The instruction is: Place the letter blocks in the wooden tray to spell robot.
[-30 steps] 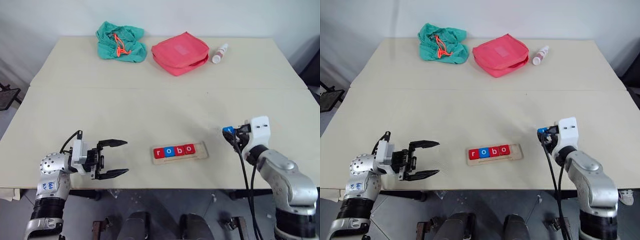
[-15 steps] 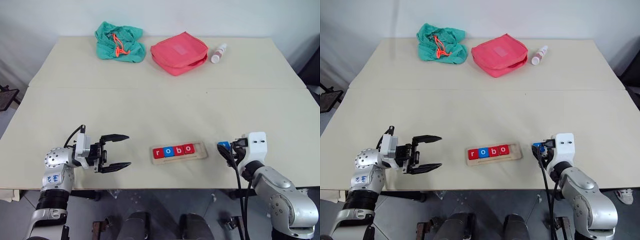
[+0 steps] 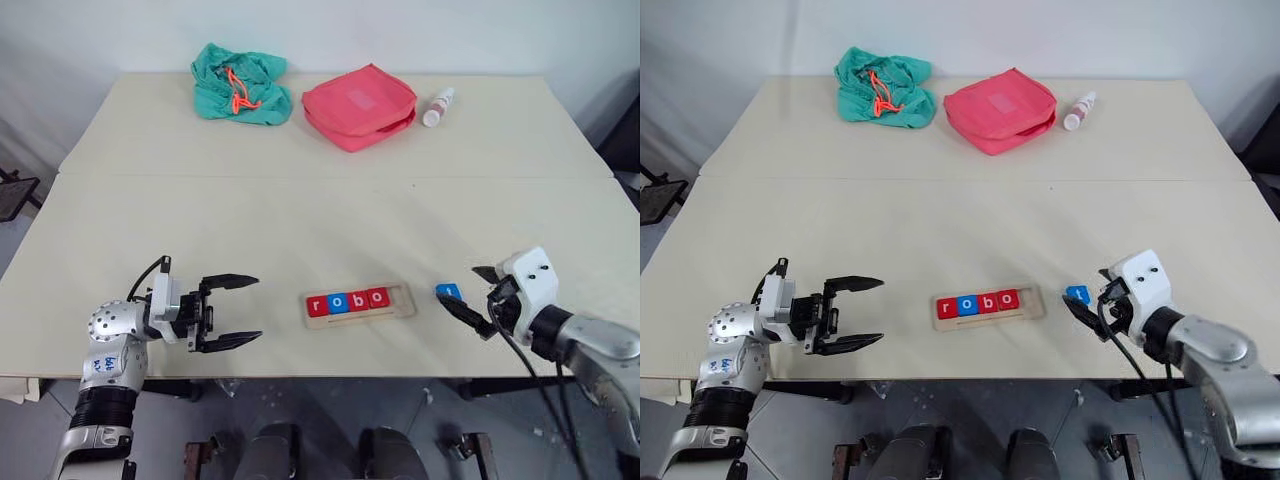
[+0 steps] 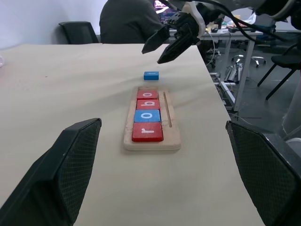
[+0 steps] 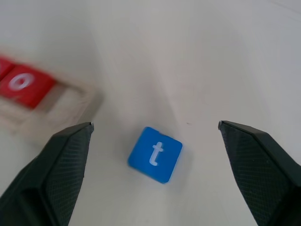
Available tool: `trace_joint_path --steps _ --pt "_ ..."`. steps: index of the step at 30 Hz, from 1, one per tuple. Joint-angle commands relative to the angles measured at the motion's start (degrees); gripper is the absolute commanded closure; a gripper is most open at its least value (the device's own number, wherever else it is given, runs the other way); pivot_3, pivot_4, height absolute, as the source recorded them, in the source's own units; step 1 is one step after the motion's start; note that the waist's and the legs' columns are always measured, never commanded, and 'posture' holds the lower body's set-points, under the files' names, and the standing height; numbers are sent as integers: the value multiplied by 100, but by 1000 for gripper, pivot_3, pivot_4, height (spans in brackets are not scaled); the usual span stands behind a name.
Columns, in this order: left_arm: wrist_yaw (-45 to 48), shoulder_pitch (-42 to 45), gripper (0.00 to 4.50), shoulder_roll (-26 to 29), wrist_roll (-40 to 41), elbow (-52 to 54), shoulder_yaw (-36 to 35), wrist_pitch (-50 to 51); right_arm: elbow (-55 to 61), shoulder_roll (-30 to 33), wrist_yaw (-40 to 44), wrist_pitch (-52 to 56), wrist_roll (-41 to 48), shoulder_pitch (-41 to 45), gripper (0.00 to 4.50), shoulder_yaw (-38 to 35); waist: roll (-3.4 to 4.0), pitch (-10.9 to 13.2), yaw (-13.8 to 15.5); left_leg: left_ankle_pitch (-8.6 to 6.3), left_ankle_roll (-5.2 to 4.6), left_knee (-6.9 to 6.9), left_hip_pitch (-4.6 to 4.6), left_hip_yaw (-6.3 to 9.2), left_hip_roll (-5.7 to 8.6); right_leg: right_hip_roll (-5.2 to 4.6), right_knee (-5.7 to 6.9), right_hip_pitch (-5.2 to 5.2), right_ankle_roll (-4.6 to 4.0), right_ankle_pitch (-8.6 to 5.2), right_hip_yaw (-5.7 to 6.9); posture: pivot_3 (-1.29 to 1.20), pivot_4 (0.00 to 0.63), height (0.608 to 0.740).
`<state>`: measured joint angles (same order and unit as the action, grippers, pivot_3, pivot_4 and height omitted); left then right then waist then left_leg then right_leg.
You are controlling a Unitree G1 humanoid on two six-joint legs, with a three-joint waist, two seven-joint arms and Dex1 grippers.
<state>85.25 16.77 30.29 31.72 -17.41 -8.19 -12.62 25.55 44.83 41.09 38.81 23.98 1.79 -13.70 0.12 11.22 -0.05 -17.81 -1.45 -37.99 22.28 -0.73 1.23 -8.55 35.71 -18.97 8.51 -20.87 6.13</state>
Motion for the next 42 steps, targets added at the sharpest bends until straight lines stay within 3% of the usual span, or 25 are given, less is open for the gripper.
trace_joint_path --steps 1,8,15,22,25,32,42 --pt "-60 -99 0 7 72 260 -76 -3 -611 586 1128 -712 -76 298 46 260 0 0 -2 0 0 1 1 -1 -2 1 -4 0 0 0 1 0 150 740" --pt "-239 -348 0 -32 66 520 -96 2 -2467 1204 2652 -2123 -780 1544 46 1264 -1 1 -9 0 0 -3 0 2 -3 0 -9 8 0 0 9 0 150 740" --pt "-442 -666 0 -10 91 847 -145 22 -4473 974 3610 -3461 -1459 2830 46 2033 0 1 8 0 0 -8 4 12 -2 -2 -18 14 0 0 18 0 150 740" --pt "-562 -856 0 46 111 1042 -220 33 -5406 914 4133 -4254 -1874 3260 46 2358 0 1 -10 0 0 -10 3 13 -4 -2 -19 17 0 0 24 0 150 740" --pt "-615 -908 0 61 119 1093 -238 37 -5551 825 4174 -4346 -1878 3356 616 2349 0 1 -6 0 0 -11 2 13 -4 -1 -19 19 0 0 26 0 150 740" --pt "-620 -900 0 59 120 1091 -229 34 -5460 751 4158 -4205 -1788 3374 2936 2236 0 1 -7 0 0 -19 0 16 -5 -1 -19 26 0 0 27 0 150 740" --pt "-524 -676 0 -18 70 836 -149 -33 -3393 744 3977 -1924 -972 3545 3040 1976 5 4 -2 0 1 -16 2 19 -6 -1 -19 23 0 0 27 0 150 740"
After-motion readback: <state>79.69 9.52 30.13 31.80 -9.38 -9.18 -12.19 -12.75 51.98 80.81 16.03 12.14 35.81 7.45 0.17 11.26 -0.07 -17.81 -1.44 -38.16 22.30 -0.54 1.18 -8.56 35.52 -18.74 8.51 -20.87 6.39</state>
